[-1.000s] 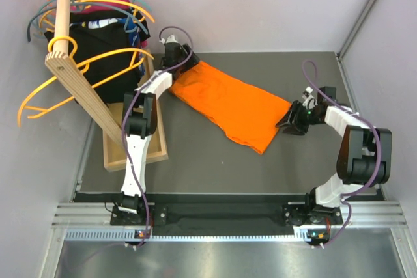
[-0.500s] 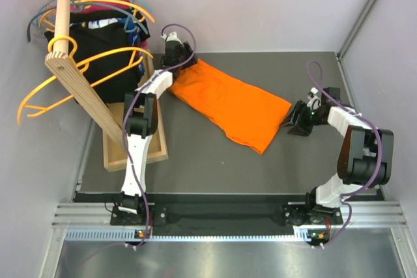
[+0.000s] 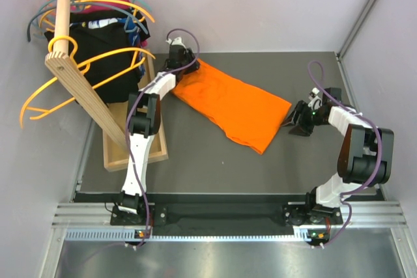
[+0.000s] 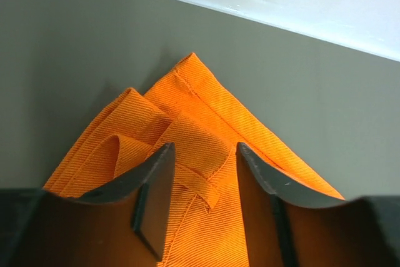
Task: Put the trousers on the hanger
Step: Fold the trousers at the center of the board.
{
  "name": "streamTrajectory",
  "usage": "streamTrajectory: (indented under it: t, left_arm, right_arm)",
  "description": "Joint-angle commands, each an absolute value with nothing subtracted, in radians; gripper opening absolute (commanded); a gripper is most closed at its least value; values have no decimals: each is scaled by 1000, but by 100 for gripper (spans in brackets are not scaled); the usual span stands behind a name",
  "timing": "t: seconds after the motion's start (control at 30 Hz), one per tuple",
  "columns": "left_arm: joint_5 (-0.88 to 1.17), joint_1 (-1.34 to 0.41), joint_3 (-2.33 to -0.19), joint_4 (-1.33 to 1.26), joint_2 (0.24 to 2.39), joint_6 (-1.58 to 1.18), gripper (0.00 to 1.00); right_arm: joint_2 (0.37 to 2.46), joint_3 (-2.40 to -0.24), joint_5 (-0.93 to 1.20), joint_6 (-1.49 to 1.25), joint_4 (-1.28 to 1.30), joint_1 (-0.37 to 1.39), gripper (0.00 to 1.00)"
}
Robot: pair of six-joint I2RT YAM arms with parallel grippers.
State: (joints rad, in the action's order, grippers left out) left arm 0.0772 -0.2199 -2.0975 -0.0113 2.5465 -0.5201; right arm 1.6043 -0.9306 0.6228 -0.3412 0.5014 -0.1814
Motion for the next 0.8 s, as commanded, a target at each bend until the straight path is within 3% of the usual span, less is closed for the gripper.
streamTrajectory:
  t: [0.0,0.23,0.37,0.53,0.7,0.77]
  left_arm:
    - [63,-224,-2160,-8,2574,-503,45]
    - [49,-232,-2207,29,2612,-477,38]
    - [9,-255,-2195,60,2599,-439,62]
    - [-133,-299,-2146,60,2560,-379,72]
    - [-256,-322,-2114,68,2554,-371,66]
    - [-247,-325,-2129,74,2569,-364,57]
  right_arm:
    - [1594,-946,637,-333,460,-195,55]
    - [1592,-954,640,-331,463,-196,56]
    - [1594,-946,641,-330,462,-199,55]
    - [1598,-942,650,-336,451,-201,56]
    - [1583,-937,655,-336,449,-202,55]
    - [1575,-937,658,-336,448,-204,56]
